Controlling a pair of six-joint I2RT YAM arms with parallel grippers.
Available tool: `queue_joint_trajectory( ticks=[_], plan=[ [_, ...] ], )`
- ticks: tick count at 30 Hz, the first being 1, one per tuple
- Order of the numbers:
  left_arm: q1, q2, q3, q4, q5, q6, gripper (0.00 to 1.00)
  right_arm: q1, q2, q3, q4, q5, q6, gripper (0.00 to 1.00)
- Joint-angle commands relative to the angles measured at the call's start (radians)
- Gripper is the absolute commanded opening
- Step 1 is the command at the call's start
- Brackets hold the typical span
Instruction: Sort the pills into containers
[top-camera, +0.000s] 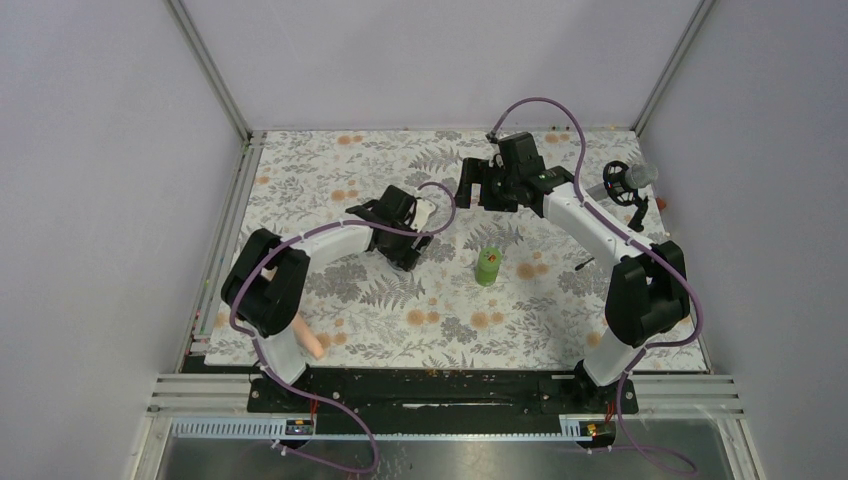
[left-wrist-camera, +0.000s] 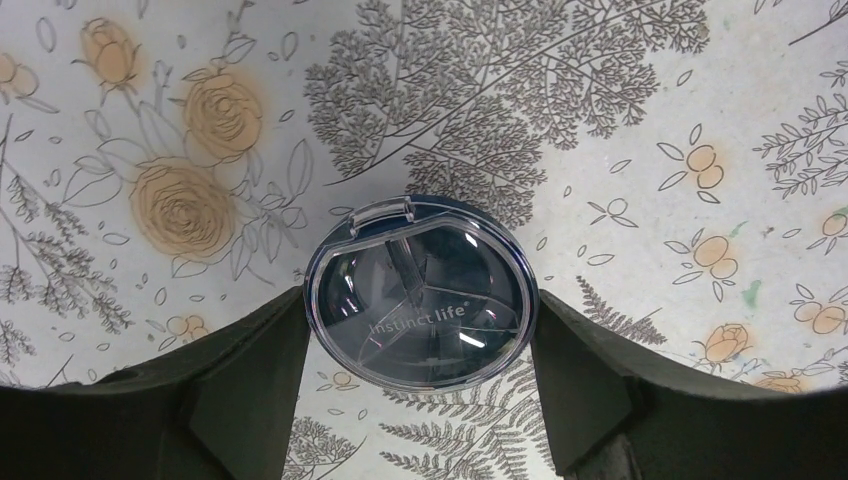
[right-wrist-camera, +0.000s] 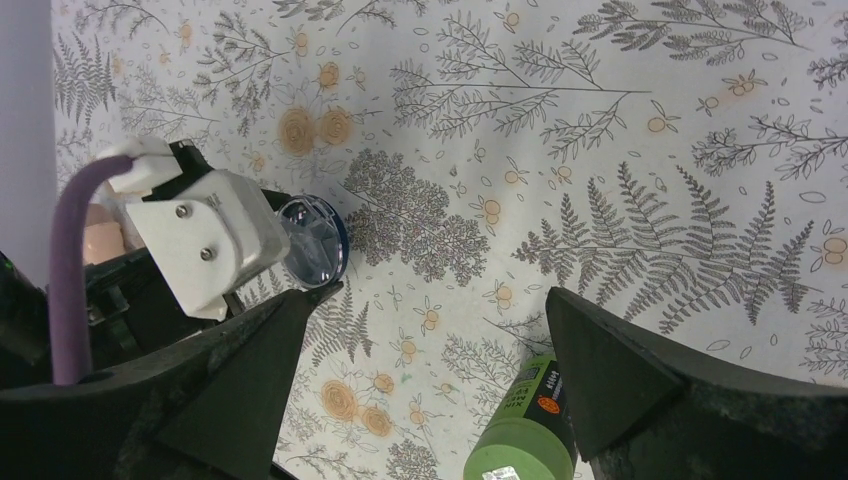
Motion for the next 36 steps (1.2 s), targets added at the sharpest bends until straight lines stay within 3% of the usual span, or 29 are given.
queue_joint_trajectory(
  ticks=[1,3,5,6,14,19,25,36],
  plan=[
    [-0.034,0.023,0.049,0.009,-0.079,0.041,0.60,0.003,-0.050,-0.008,0.014,0.082,0.042,0.97],
    [-0.043,0.024,0.046,0.008,-0.116,0.027,0.67,0.004,-0.054,-0.006,0.004,0.108,0.052,0.97],
    [-0.047,0.003,0.023,0.036,-0.147,0.016,0.96,0.001,-0.061,-0.009,0.002,0.115,0.052,0.98],
    [-0.048,-0.015,0.005,0.062,-0.168,0.009,0.98,0.000,-0.065,-0.014,0.010,0.104,0.047,0.98],
    [-0.039,-0.247,-0.140,0.209,-0.266,-0.067,0.99,0.006,-0.072,-0.075,0.178,-0.129,0.019,0.99],
    [0.021,-0.504,-0.281,0.301,-0.215,-0.212,0.99,0.061,-0.014,-0.024,0.176,-0.145,-0.066,0.98],
    [0.180,-0.724,-0.368,0.350,-0.182,-0.444,0.98,0.212,0.122,0.130,-0.002,-0.020,-0.252,0.97],
    [0.414,-0.871,-0.424,0.386,-0.016,-0.682,0.98,0.419,0.392,0.352,-0.158,0.171,-0.377,0.90]
  ],
)
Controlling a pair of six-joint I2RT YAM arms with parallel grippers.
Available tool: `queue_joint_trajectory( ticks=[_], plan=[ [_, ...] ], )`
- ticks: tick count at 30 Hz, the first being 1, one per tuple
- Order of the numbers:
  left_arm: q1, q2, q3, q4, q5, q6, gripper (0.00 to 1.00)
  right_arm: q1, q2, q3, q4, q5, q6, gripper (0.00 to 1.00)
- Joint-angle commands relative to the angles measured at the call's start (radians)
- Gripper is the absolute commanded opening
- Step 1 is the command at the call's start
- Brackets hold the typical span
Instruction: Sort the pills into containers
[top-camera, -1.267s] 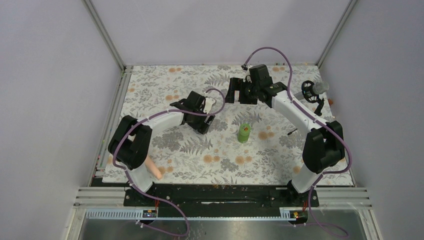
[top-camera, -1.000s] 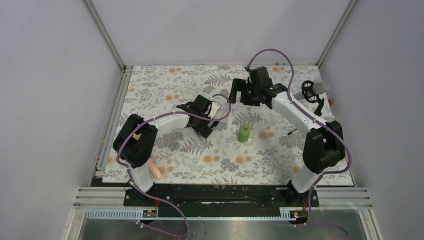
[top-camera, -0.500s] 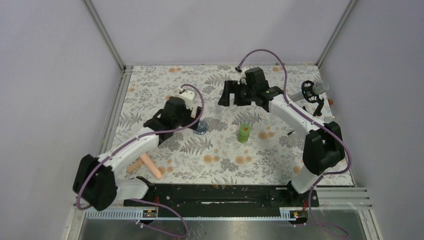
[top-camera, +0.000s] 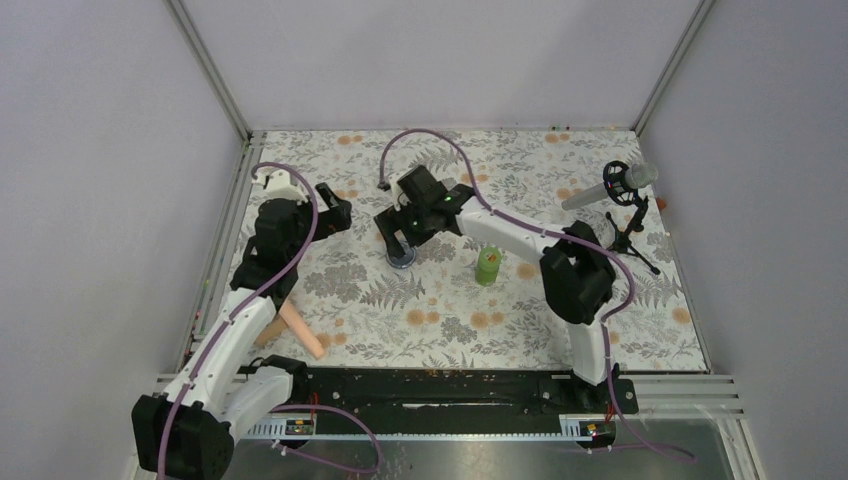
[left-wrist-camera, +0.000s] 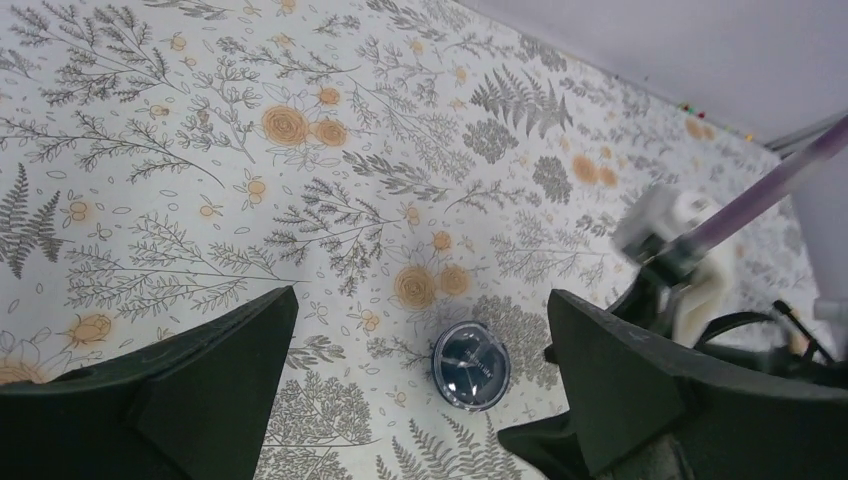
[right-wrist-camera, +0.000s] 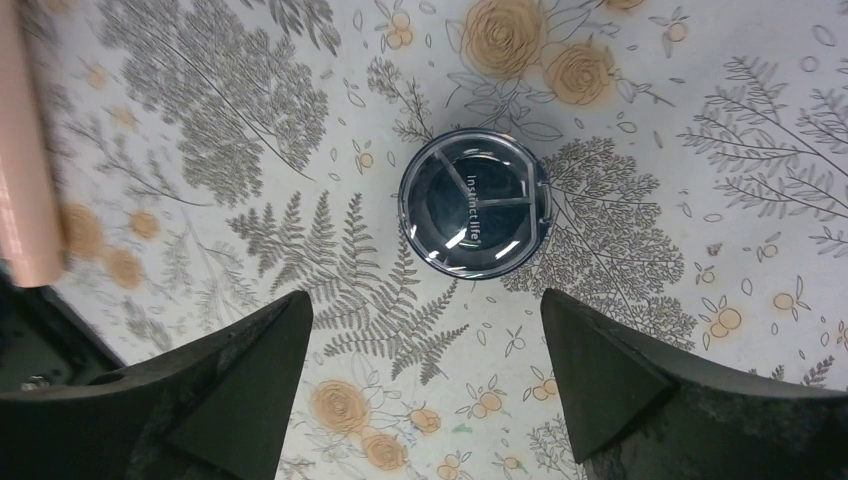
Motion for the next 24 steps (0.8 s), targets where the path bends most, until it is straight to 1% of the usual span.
queue_joint_trajectory(
  ticks=[1,4,5,8,12,18,24],
  plan=[
    [0.067,-0.031,-0.019,0.072,0.123,-0.111,0.99,0.046,0.073,0.099,-0.094,0.124,-0.084,0.89],
    [0.092,-0.021,-0.014,0.064,0.153,-0.118,0.99,0.056,0.113,0.126,-0.102,0.176,-0.084,0.88],
    [0.097,-0.018,-0.013,0.062,0.159,-0.115,0.99,0.057,0.125,0.133,-0.102,0.196,-0.112,0.86],
    [0.106,-0.014,-0.001,0.044,0.159,-0.102,0.99,0.067,0.167,0.173,-0.099,0.211,-0.126,0.83],
    [0.119,-0.010,0.012,0.018,0.150,-0.073,0.99,0.085,0.212,0.217,-0.087,0.253,-0.126,0.81],
    [0.120,-0.014,-0.016,0.021,0.178,-0.092,0.99,0.097,0.230,0.209,-0.069,0.263,-0.131,0.78],
    [0.122,-0.010,-0.030,0.026,0.197,-0.102,0.99,0.104,0.233,0.193,-0.056,0.263,-0.130,0.74]
  ],
)
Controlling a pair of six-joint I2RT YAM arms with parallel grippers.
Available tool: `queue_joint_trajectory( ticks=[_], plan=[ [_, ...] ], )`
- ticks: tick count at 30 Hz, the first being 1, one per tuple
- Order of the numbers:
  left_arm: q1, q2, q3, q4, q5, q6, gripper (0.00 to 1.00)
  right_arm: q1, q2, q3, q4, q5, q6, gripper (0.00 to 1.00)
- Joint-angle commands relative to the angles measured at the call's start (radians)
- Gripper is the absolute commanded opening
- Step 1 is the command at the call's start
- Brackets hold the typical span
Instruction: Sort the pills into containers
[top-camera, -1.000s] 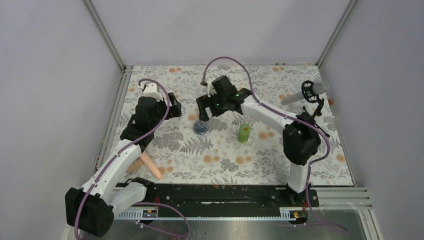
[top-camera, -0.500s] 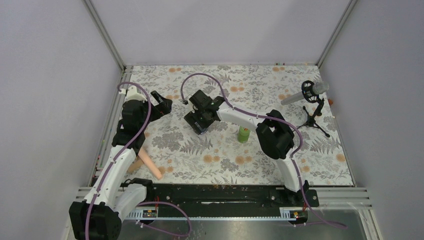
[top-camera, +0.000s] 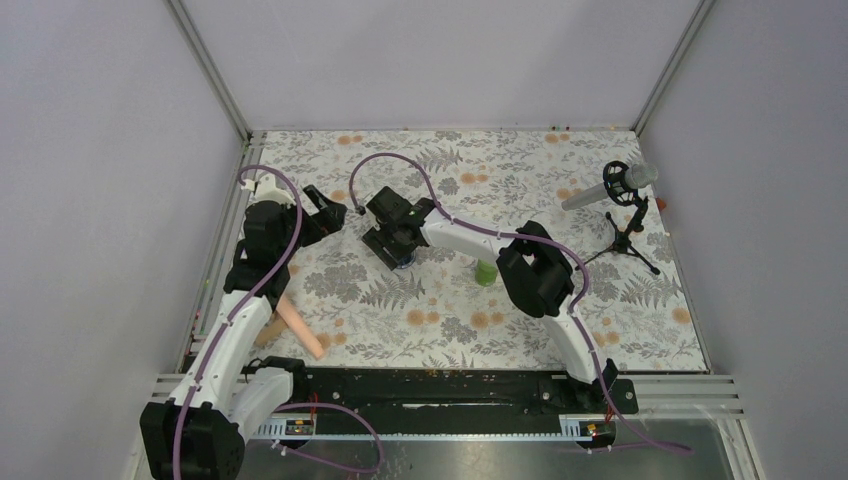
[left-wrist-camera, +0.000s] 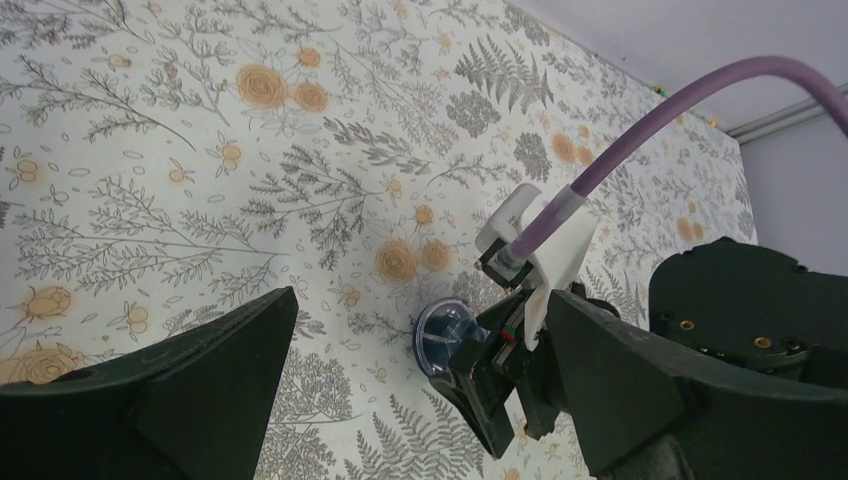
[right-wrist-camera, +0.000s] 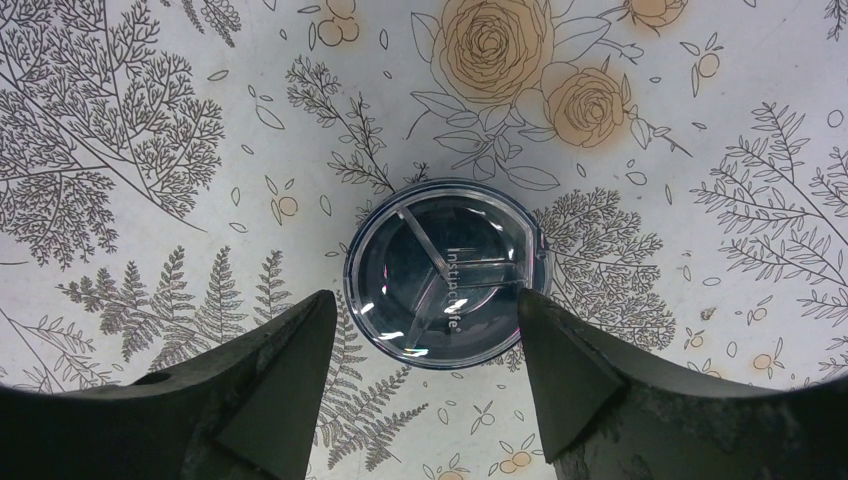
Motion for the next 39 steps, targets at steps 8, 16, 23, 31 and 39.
queue_joint_trajectory(
  ticks=[8,16,23,31,39],
  plan=[
    [0.006,0.001,-0.030,0.053,0.045,-0.019,0.99,0.016,0.028,0.008,0.030,0.082,-0.011,0.72],
    [0.006,-0.006,-0.039,0.049,0.042,-0.020,0.99,0.018,0.036,0.011,0.032,0.068,-0.002,0.77],
    [0.006,-0.003,-0.042,0.051,0.041,-0.018,0.99,0.018,0.038,0.007,0.032,0.055,-0.001,0.80],
    [0.006,-0.006,-0.045,0.050,0.039,-0.017,0.99,0.018,0.040,0.011,0.033,0.063,0.001,0.82],
    [0.006,-0.004,-0.061,0.058,0.045,-0.009,0.98,0.017,0.017,0.007,0.035,0.051,0.010,0.69]
  ],
)
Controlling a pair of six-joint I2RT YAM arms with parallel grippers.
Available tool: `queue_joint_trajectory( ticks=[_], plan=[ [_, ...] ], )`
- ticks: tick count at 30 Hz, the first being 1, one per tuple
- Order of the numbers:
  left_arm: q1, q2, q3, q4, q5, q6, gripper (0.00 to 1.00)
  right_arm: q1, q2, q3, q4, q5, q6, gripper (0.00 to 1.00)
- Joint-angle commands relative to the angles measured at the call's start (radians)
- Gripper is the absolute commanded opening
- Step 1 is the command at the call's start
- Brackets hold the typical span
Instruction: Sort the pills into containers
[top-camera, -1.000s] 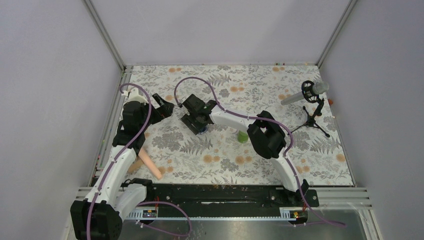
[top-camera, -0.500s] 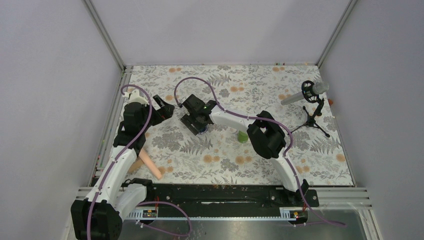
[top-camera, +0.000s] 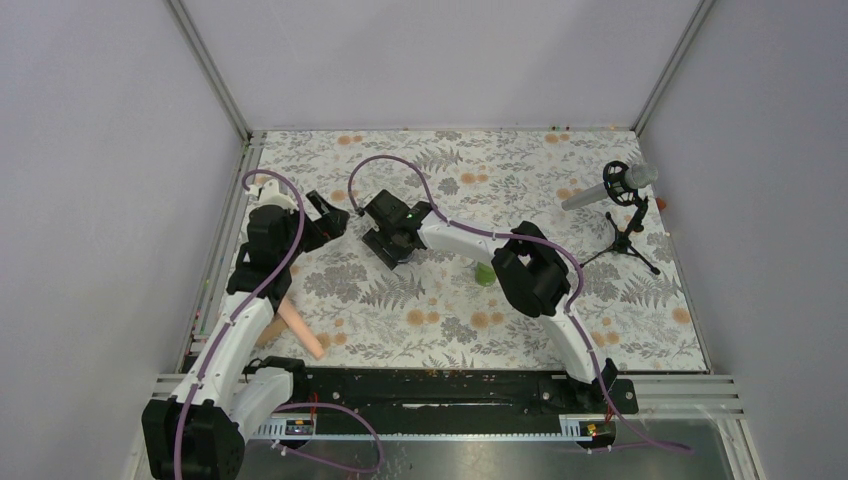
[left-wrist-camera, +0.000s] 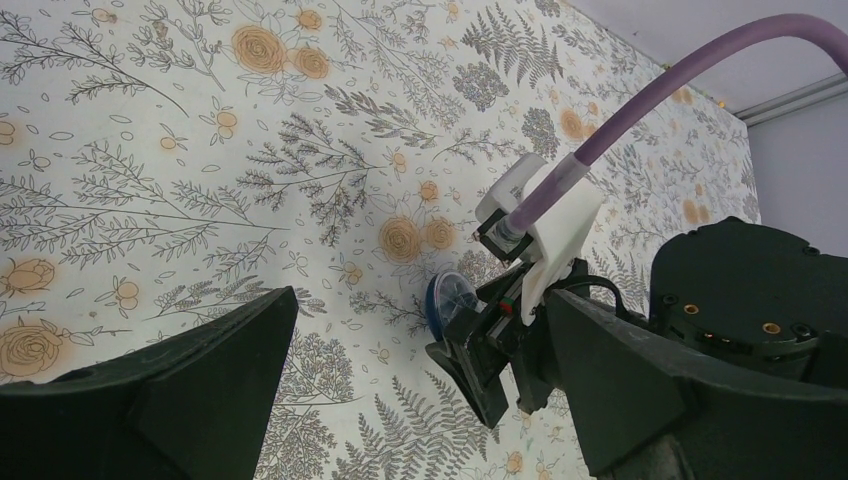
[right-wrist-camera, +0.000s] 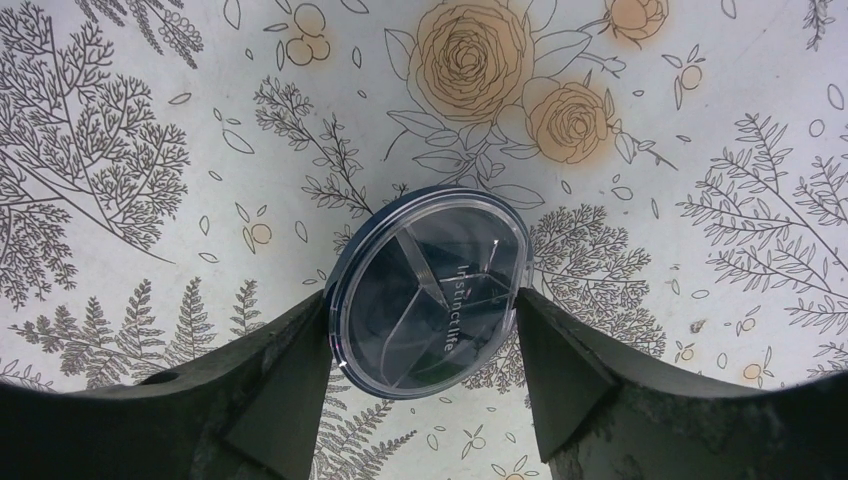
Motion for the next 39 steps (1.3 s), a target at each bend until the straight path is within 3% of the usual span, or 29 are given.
queue_joint_trajectory(
  ticks=[1,7,12,18,23,29,39],
  plan=[
    [0.005,-0.006,-0.024,0.059,0.023,0.007,0.99,0.009,-0.018,0.005,0.005,0.000,0.012,0.68],
    [0.005,0.016,-0.081,0.119,0.106,0.004,0.99,-0.020,-0.059,-0.019,0.005,-0.087,0.062,0.64],
    [-0.014,0.063,-0.146,0.304,0.271,0.061,0.98,-0.087,-0.100,-0.075,0.004,-0.250,0.125,0.61],
    [-0.173,0.127,-0.187,0.500,0.241,0.177,0.97,-0.137,-0.138,-0.133,-0.048,-0.369,0.107,0.56],
    [-0.225,0.223,-0.226,0.627,0.294,0.197,0.94,-0.179,-0.161,-0.178,-0.080,-0.450,0.084,0.54],
    [-0.305,0.319,-0.239,0.693,0.309,0.263,0.92,-0.221,-0.191,-0.235,-0.133,-0.558,0.032,0.53],
    [-0.426,0.437,-0.230,0.708,0.289,0.412,0.90,-0.235,-0.201,-0.246,-0.165,-0.568,-0.030,0.50]
  ],
)
